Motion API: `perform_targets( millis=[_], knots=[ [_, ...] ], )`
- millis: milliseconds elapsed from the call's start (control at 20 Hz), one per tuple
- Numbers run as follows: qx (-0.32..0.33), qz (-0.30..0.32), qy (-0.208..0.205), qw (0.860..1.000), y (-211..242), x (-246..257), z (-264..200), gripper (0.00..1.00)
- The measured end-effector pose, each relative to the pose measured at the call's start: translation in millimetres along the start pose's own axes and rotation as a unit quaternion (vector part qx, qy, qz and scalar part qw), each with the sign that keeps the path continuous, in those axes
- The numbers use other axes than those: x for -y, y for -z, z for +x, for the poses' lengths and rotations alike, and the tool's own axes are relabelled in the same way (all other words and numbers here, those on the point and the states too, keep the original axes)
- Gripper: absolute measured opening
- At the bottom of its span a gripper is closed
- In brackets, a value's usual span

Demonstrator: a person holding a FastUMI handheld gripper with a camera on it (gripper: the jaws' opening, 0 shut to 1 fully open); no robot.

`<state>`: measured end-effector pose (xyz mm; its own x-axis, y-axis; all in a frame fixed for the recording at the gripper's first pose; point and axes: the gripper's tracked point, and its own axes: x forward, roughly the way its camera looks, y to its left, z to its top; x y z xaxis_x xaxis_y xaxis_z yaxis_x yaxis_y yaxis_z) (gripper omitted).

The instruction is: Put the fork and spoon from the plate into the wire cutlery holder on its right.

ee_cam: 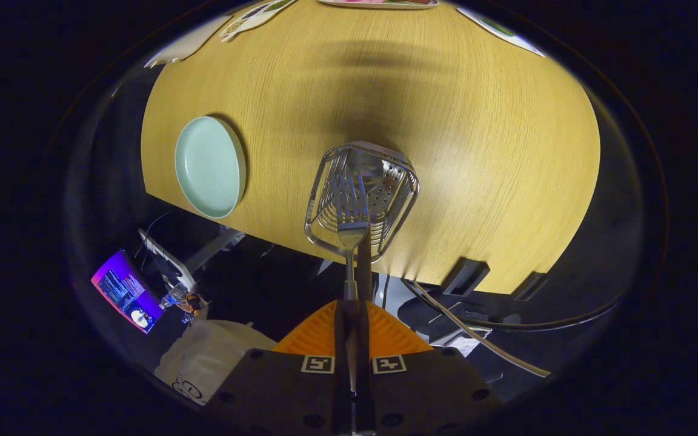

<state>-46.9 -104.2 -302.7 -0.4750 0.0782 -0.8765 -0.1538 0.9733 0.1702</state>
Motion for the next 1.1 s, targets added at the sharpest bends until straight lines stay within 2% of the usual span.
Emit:
perform_targets(
  millis=[150,400,450,500,650,700,750,800,850,950,1100],
  knots=[
    [-0.008,0.009,0.014,1.000,-7,12,3,0.09],
    [0.009,0.015,0.001,1.000,-18,7,2,0.16],
    [0.012,0.015,-0.001,1.000,-18,6,1,0.28],
    [0.016,0.013,-0.004,1.000,-17,4,0,0.35],
    [0.035,0.016,-0.011,0.999,-15,1,-3,0.38],
    [0.042,0.014,-0.016,0.999,-13,-2,-6,0.43],
    [0.053,0.010,-0.023,0.998,-12,-2,-9,0.61],
    [0.069,0.010,-0.027,0.997,-10,-3,-14,0.66],
    [0.087,0.013,-0.032,0.996,-9,-4,-19,0.80],
    [0.134,0.027,-0.037,0.990,-9,-2,-35,1.00],
    [0.216,0.055,-0.064,0.973,-11,-10,-63,0.99]
  ],
)
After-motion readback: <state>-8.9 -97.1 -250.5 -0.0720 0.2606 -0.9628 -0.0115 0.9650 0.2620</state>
